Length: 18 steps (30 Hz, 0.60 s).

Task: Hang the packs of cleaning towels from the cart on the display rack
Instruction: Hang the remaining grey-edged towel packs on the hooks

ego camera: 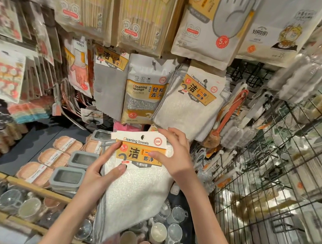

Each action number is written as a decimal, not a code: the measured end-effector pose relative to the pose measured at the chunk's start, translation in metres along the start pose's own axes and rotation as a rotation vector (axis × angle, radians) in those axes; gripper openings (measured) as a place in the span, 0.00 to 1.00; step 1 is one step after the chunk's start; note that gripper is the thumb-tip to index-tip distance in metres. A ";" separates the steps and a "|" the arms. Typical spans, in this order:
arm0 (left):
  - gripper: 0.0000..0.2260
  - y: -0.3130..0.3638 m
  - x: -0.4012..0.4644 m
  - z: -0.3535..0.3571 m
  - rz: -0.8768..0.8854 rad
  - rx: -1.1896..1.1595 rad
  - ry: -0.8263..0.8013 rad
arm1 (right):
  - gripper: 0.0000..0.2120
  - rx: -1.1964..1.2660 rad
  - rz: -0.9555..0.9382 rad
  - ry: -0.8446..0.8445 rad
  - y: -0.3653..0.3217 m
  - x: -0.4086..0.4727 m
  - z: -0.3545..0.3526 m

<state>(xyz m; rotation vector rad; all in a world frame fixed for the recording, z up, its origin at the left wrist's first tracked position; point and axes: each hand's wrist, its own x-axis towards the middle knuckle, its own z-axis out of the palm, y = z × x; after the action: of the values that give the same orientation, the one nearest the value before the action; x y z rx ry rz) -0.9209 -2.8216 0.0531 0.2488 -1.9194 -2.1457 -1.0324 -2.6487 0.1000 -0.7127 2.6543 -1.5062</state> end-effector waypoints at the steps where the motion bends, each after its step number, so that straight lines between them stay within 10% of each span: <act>1: 0.25 -0.001 0.000 0.000 0.003 0.001 0.003 | 0.25 -0.001 -0.015 0.012 -0.001 -0.001 0.002; 18: 0.38 0.012 0.013 0.010 0.052 0.061 -0.022 | 0.18 0.159 0.138 0.114 -0.003 0.013 -0.008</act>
<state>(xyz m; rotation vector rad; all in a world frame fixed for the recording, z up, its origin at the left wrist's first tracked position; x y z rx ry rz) -0.9356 -2.8177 0.0663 0.1852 -1.9829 -2.0677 -1.0447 -2.6490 0.1093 -0.4373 2.5607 -1.7425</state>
